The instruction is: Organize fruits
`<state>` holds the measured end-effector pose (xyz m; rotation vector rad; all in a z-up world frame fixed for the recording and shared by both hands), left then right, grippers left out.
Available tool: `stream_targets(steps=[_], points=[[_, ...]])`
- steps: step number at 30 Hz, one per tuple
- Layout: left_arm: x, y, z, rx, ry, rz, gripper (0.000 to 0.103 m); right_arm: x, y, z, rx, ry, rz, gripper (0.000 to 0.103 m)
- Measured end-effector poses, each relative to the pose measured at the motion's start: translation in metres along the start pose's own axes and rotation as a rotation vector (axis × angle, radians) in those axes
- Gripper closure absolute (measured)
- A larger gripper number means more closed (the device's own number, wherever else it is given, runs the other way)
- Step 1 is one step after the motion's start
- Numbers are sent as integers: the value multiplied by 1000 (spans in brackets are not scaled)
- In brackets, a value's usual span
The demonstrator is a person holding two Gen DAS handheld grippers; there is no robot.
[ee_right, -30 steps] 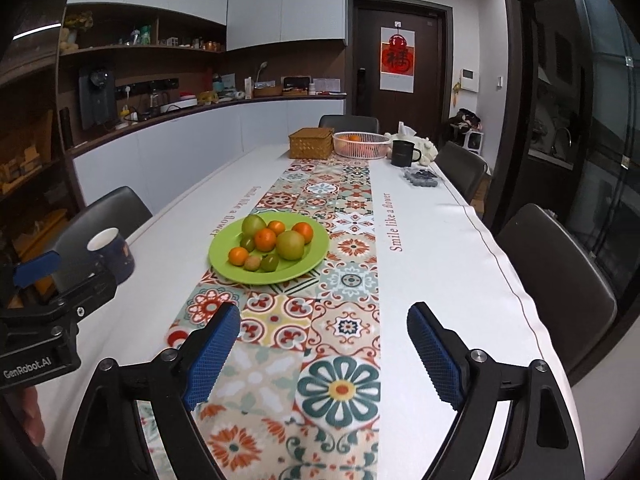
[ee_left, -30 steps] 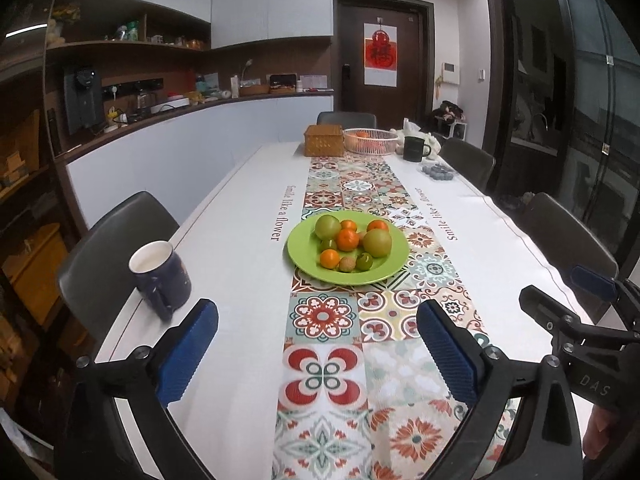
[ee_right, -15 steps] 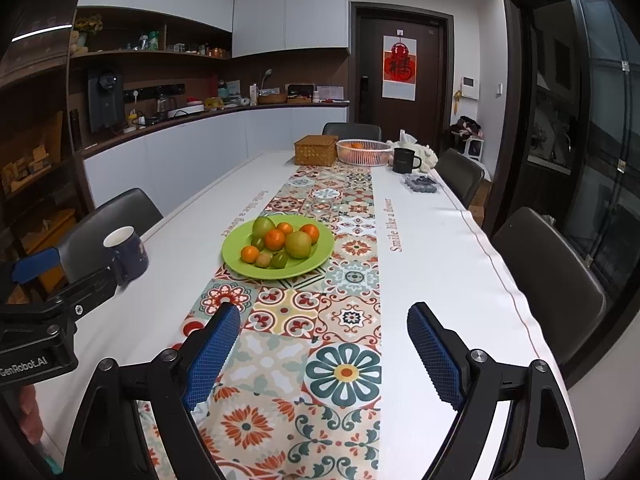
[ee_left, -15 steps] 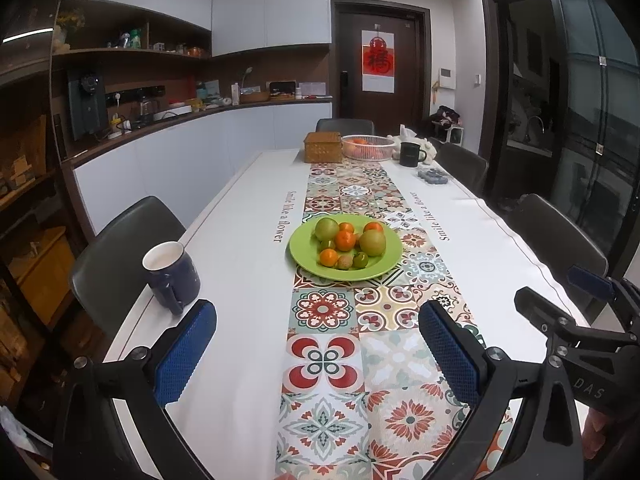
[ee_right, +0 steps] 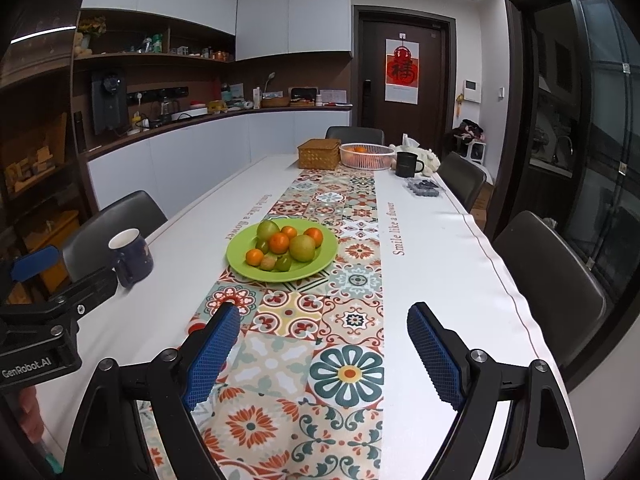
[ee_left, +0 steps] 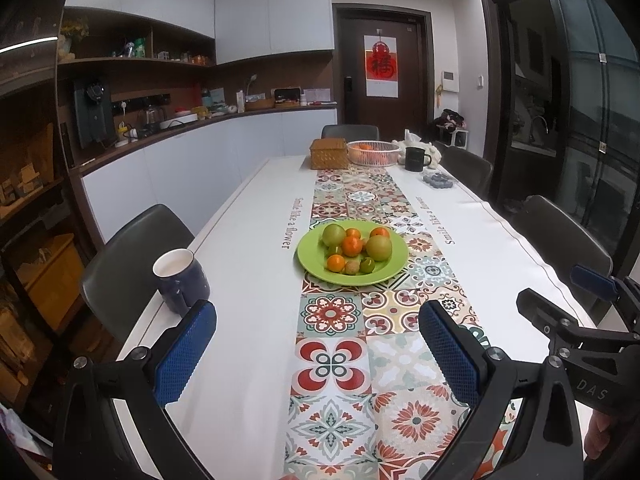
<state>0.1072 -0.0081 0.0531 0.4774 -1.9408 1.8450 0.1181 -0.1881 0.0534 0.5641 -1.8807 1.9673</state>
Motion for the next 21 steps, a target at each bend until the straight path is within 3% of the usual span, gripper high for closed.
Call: stream_targets(steps=[21], points=[[0, -1, -1, 1, -4, -2, 0, -3, 4, -3, -6, -4, -12, 17]])
Point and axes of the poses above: each gripper's, at about its wrist camera, not at the fingertips, and x roughly against the way its jaws point, z to its right, y to its underside, the point moved 5 cm from there along -x, roughly the way its jaws point, and after that the axes turned 2 degrees about y, right-handed, at the moved point
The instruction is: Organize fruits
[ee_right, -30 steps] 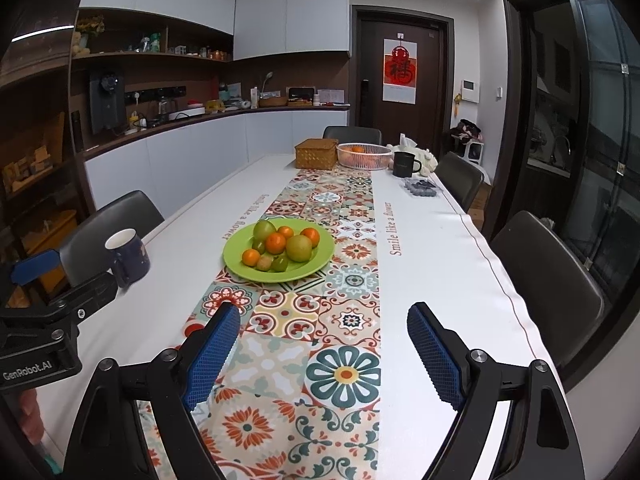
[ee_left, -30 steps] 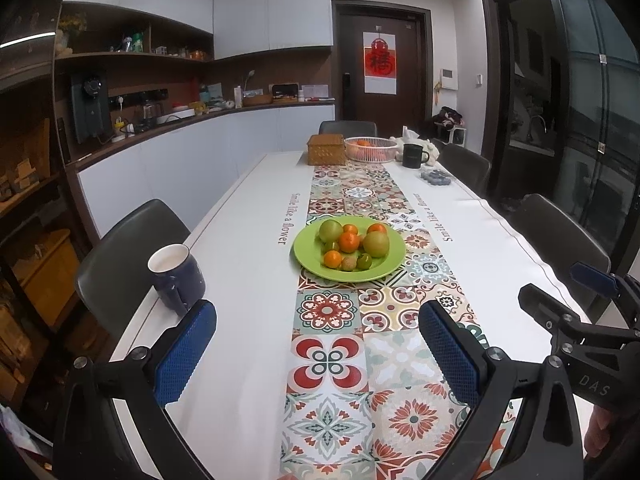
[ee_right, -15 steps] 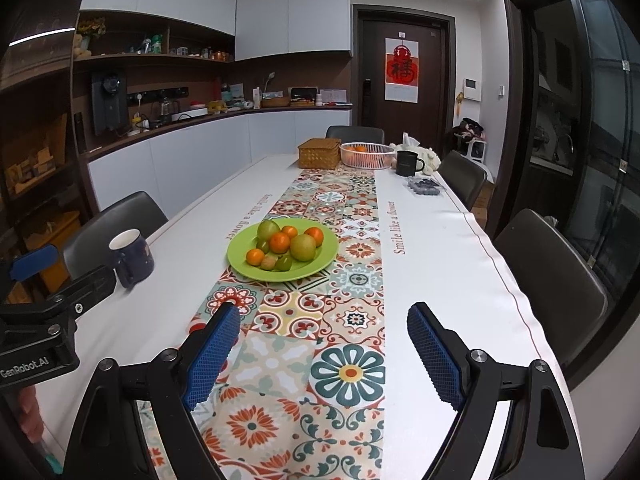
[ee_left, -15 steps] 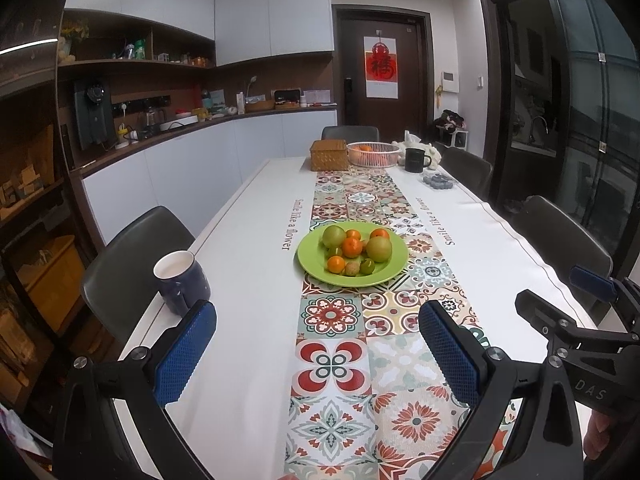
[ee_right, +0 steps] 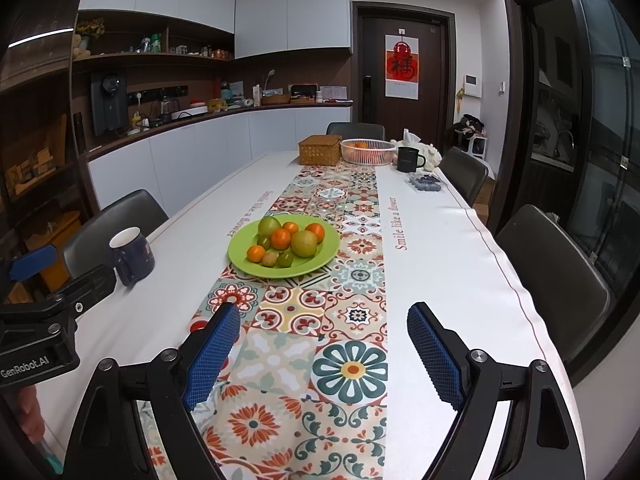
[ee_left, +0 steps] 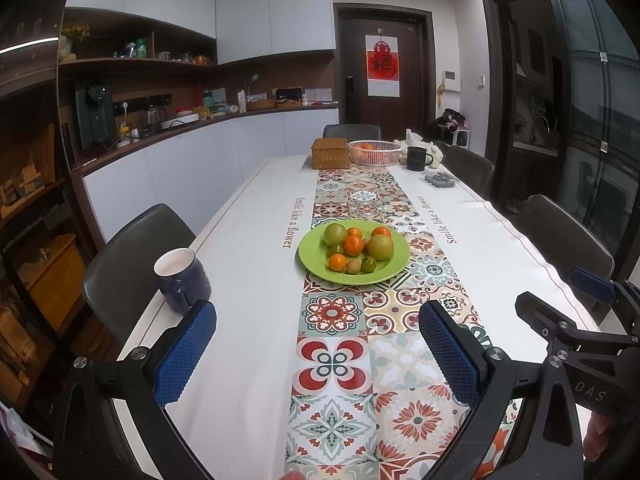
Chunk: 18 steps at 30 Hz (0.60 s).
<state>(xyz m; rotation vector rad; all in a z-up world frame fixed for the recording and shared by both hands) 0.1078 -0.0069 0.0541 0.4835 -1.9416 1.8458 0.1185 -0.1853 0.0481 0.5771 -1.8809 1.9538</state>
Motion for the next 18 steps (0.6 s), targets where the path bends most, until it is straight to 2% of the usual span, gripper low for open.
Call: stream_targets(steps=[18], points=[[-7, 4, -2, 10, -8, -14, 0, -6, 5, -2, 2, -5, -18, 17]])
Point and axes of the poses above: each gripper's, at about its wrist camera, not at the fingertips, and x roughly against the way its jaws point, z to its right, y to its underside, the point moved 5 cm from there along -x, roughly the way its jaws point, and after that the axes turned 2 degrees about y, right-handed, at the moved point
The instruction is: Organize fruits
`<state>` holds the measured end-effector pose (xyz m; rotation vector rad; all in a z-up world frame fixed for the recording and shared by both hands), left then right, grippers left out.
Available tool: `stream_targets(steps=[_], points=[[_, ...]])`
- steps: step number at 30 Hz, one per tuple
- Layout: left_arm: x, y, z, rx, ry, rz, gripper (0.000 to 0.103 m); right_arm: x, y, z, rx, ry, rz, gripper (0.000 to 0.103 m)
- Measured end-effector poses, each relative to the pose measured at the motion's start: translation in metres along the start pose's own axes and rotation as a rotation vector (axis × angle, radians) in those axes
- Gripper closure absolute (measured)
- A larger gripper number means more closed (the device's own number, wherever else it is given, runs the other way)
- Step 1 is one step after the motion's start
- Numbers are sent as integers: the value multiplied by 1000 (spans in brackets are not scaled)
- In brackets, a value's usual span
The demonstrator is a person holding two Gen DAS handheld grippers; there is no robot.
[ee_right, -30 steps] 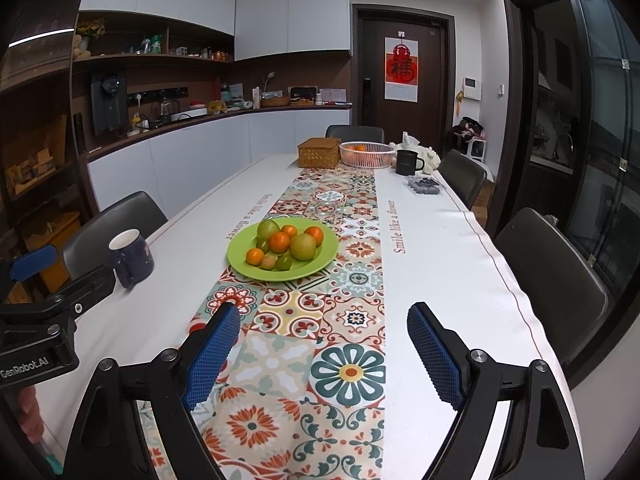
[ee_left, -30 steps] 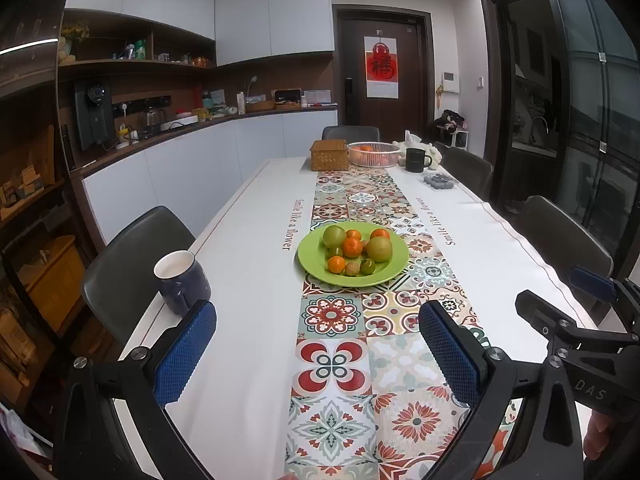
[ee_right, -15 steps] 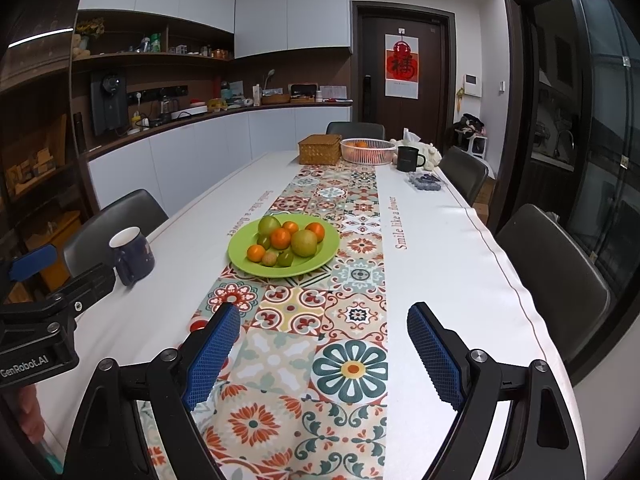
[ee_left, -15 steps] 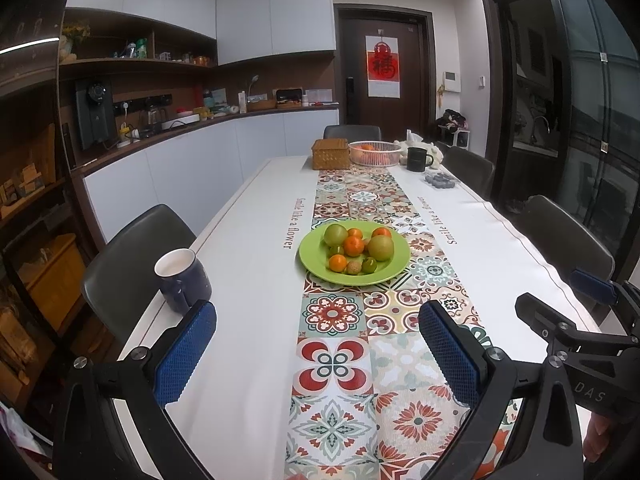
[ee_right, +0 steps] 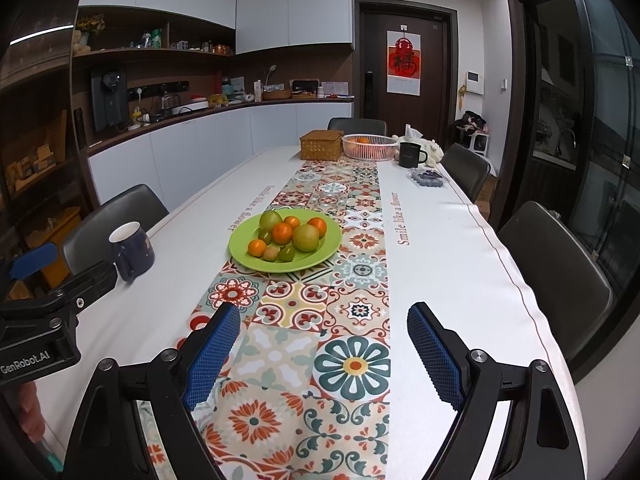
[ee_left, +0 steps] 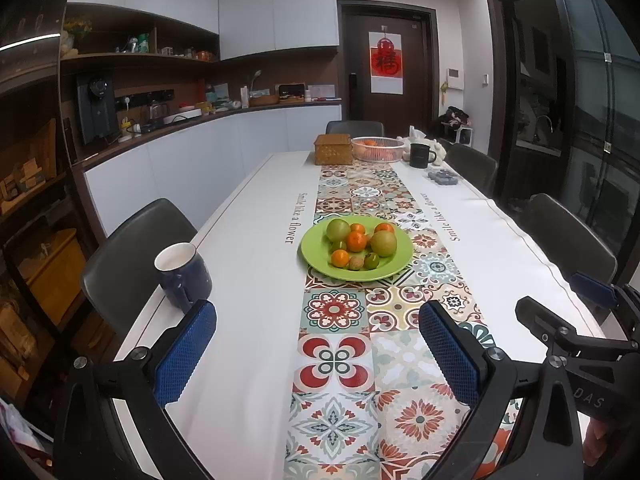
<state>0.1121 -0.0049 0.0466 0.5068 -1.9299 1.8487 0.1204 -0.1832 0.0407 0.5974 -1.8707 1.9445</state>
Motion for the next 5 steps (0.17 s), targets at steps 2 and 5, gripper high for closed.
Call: stream_targets(steps=[2, 5], points=[[-1, 0, 0, 2, -2, -1, 0, -1, 0, 0, 0, 0, -2, 17], [-1, 1, -1, 5, -1, -6, 0, -2, 0, 0, -1, -1, -5, 17]])
Point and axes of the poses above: each gripper's, at about its wrist camera, not at the fingertips, and x roughly against the way its jaws point, z to its right, y to its underside, the point moved 5 cm from there along -x, roughly the way its jaws point, and after that the axes turned 2 degrees about y, right-handed, at the moved point
